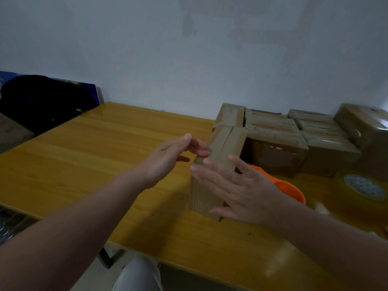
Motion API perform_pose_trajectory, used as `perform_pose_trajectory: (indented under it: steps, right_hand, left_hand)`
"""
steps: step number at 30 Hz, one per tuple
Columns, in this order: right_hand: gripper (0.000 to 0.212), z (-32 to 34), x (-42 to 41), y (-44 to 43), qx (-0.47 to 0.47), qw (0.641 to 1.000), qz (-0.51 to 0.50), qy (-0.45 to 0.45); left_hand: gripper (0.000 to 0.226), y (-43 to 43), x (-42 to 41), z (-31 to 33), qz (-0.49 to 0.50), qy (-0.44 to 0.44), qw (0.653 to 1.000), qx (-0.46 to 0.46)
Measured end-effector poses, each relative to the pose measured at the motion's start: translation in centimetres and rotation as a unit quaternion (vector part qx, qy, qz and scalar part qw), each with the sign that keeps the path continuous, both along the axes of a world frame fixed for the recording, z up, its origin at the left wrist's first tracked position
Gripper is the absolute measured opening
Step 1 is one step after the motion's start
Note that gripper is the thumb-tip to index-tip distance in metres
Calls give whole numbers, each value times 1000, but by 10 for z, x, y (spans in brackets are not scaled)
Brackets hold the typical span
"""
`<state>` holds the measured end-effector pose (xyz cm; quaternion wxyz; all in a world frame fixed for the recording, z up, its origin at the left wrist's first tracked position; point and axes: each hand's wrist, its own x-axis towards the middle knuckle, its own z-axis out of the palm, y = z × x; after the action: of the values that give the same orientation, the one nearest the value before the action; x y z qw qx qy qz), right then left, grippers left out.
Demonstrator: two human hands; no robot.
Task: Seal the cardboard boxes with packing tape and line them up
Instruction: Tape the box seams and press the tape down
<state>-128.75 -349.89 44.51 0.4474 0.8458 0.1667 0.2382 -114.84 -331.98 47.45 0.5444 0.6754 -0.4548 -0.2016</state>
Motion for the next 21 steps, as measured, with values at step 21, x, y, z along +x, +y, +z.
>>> perform_pose_trajectory:
  steps: [21]
  right_hand:
    - [86, 1, 4, 0, -26, 998, -28, -56]
  left_hand:
    - [44, -3, -5, 1, 5, -8, 1000, -17]
